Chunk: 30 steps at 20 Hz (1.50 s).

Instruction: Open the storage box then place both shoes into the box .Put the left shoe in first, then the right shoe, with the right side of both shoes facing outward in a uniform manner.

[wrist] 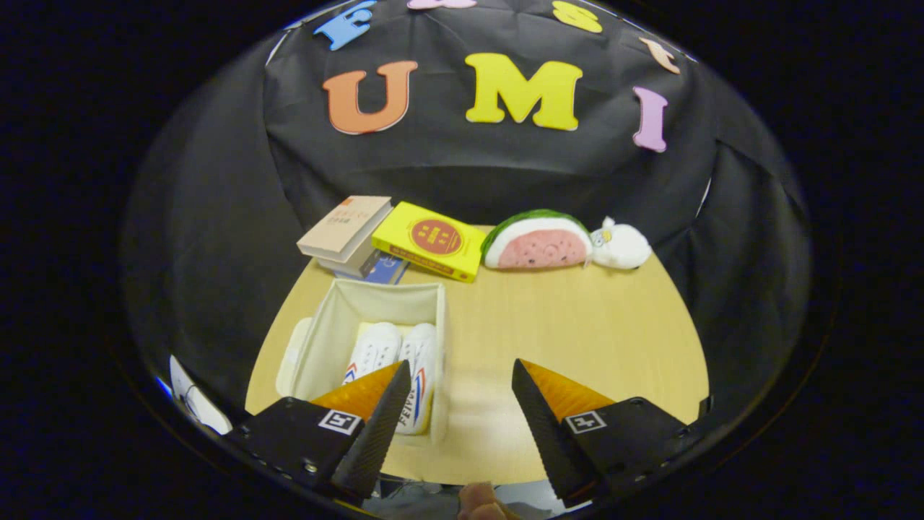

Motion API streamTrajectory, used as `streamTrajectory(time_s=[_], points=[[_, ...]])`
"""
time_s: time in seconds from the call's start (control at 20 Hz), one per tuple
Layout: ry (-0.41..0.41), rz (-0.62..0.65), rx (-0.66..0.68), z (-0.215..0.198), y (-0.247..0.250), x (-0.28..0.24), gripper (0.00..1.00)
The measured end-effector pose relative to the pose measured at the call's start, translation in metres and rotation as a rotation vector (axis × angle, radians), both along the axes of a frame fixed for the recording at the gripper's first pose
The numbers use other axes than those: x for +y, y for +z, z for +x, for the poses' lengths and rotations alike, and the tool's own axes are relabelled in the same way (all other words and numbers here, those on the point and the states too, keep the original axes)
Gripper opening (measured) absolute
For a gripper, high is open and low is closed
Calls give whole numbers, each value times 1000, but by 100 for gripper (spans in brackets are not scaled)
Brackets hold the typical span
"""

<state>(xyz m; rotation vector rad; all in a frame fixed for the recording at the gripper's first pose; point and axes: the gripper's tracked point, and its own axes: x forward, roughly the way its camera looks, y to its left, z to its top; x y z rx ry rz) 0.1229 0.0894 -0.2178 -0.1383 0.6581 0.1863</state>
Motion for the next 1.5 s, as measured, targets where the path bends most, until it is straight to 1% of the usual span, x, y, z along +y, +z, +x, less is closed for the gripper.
streamTrajectory(time_s=[0.1, 0.15, 0.3, 0.35, 0.5, 0.6, 0.65, 0.75, 0.9, 1.05, 1.2, 1.25, 1.35, 1.45, 1.5], points=[[-9, 8, -60, -13, 27, -19, 98], [-11, 20, -89, -21, 42, -29, 99], [-12, 29, -217, -48, 92, -61, 98], [-5, 41, -254, -60, 108, -69, 99], [-23, 76, -339, -102, 147, -99, 97], [-51, 102, -407, -127, 173, -126, 97], [-83, 117, -462, -137, 189, -145, 97], [-104, 151, -577, -153, 215, -172, 96], [-127, 169, -636, -183, 217, -210, 95], [-153, 160, -671, -197, 214, -245, 96], [-181, 167, -711, -211, 208, -267, 96], [-192, 175, -712, -215, 204, -271, 96], [-182, 186, -711, -225, 194, -271, 96], [-184, 155, -716, -230, 185, -283, 96], [-179, 158, -709, -232, 181, -281, 96]])
